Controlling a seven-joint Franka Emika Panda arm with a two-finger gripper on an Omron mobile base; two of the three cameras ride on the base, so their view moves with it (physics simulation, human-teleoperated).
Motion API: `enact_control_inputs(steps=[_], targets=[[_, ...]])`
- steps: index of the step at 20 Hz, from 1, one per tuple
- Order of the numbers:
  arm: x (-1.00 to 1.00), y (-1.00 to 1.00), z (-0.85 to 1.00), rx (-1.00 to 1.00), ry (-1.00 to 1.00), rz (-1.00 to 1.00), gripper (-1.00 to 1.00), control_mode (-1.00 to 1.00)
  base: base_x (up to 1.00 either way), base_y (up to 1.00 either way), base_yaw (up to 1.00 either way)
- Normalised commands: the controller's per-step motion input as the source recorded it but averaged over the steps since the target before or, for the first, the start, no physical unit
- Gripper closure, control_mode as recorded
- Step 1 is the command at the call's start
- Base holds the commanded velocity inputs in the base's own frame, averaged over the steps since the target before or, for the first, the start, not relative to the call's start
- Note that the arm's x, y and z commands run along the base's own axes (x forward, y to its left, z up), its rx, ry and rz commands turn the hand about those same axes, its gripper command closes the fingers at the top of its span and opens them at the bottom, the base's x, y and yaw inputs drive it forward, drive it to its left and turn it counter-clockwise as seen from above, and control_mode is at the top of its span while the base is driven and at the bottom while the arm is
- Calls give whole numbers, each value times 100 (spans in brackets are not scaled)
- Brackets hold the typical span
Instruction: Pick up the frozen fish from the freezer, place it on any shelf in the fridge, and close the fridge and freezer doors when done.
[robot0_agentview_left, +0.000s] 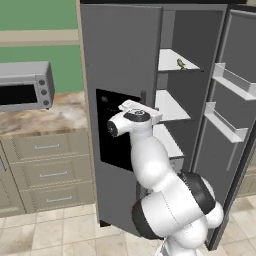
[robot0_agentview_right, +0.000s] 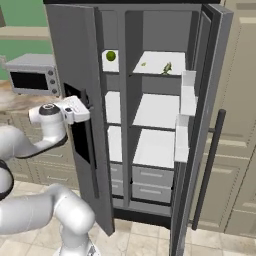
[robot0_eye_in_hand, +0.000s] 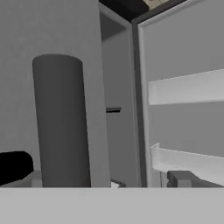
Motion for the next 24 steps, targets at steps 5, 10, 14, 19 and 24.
enact_control_inputs(steps=[5,10,14,19,24], targets=[[71,-66,15,0,-7,0,-100,-100,0,0,0],[85,-58,23,0,-3,0,-100,-100,0,0,0],[98,-46,34,0,0,0,-100,-100,0,0,0],[100,-38,48,0,0,-1,-100,-100,0,0,0],[100,-40,25,0,0,0,-100,-100,0,0,0]])
